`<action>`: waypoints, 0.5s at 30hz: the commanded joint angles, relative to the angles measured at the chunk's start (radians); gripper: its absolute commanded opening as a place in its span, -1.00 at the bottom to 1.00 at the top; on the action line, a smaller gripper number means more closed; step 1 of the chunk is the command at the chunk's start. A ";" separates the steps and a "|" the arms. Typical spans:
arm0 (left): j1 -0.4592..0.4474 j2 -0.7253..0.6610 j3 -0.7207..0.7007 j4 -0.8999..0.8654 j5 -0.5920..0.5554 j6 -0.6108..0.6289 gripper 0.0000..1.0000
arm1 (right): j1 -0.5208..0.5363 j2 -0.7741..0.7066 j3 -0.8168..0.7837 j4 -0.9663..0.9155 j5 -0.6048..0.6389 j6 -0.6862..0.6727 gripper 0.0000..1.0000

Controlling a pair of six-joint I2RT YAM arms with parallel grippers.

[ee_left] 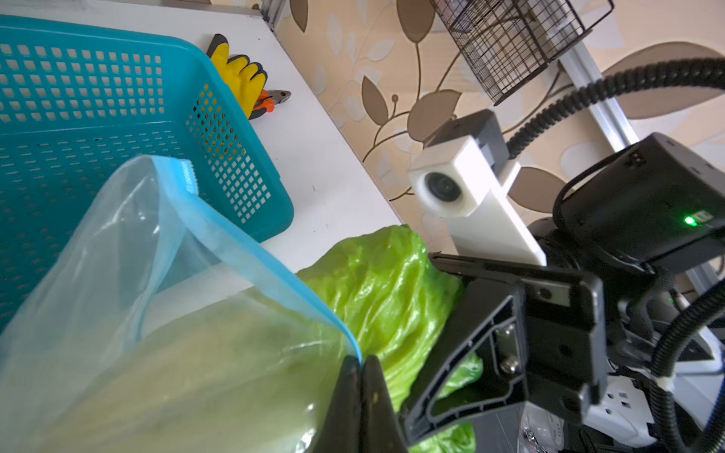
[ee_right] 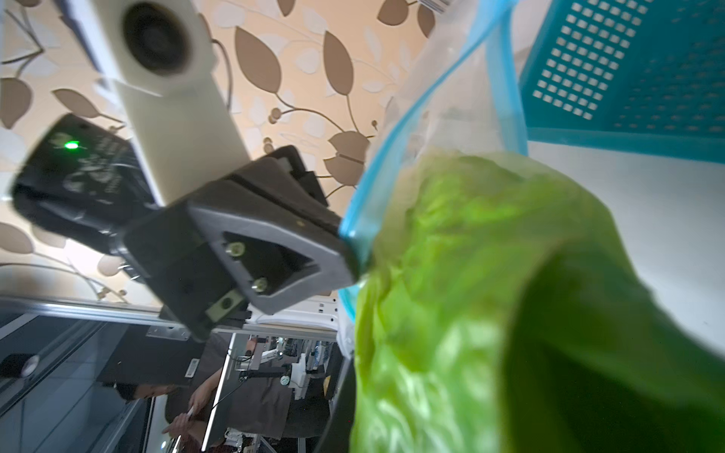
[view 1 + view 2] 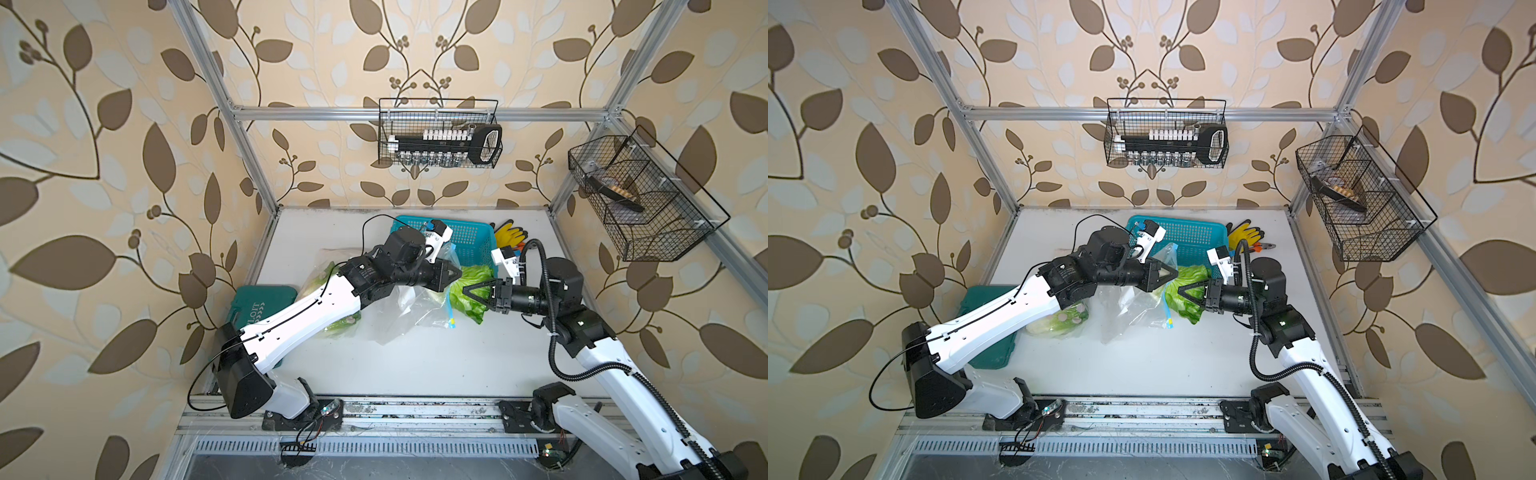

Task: Put the chinese cabbages into a zipper bag and zip it
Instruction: Place the Chinese cabbage in the zipper food storage bag.

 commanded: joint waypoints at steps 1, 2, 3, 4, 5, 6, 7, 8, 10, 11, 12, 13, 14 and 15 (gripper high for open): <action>-0.007 -0.055 -0.045 0.058 0.017 0.026 -1.00 | -0.020 0.007 -0.024 0.338 -0.110 0.218 -1.00; -0.007 -0.062 -0.051 0.063 0.017 0.021 -1.00 | -0.018 0.031 -0.036 0.418 -0.094 0.272 -1.00; -0.007 -0.064 -0.052 0.066 0.023 0.012 -1.00 | -0.007 0.060 -0.039 0.454 -0.071 0.298 -1.00; -0.007 -0.065 -0.051 0.069 0.028 0.001 -1.00 | 0.001 0.086 -0.035 0.438 -0.054 0.283 -1.00; -0.007 -0.067 -0.048 0.076 0.032 -0.014 -1.00 | 0.006 0.108 -0.023 0.354 -0.026 0.231 -1.00; -0.009 -0.072 -0.046 0.084 0.038 -0.025 -1.00 | 0.008 0.121 -0.012 0.267 0.016 0.163 -1.00; -0.007 -0.075 -0.043 0.084 0.039 -0.032 -1.00 | 0.005 0.127 0.001 0.164 0.056 0.097 -1.00; -0.008 -0.080 -0.042 0.081 0.039 -0.035 -1.00 | 0.006 0.131 0.023 0.047 0.116 0.015 -1.00; -0.007 -0.089 -0.043 0.064 0.027 -0.023 -1.00 | 0.007 0.129 0.040 -0.054 0.186 -0.071 -1.00; -0.008 -0.092 -0.047 0.053 0.012 -0.016 -1.00 | 0.007 0.130 0.051 -0.086 0.201 -0.095 -1.00; -0.007 -0.091 -0.051 0.044 -0.001 -0.007 -1.00 | 0.009 0.131 0.062 -0.109 0.204 -0.112 -1.00; -0.007 -0.088 -0.055 0.037 -0.009 0.004 -1.00 | 0.010 0.128 0.068 -0.122 0.196 -0.124 -1.00; -0.007 -0.085 -0.054 0.024 -0.027 0.017 -1.00 | 0.010 0.123 0.071 -0.119 0.178 -0.125 -1.00; -0.007 -0.081 -0.052 0.010 -0.048 0.028 -1.00 | 0.009 0.115 0.066 -0.098 0.145 -0.125 -1.00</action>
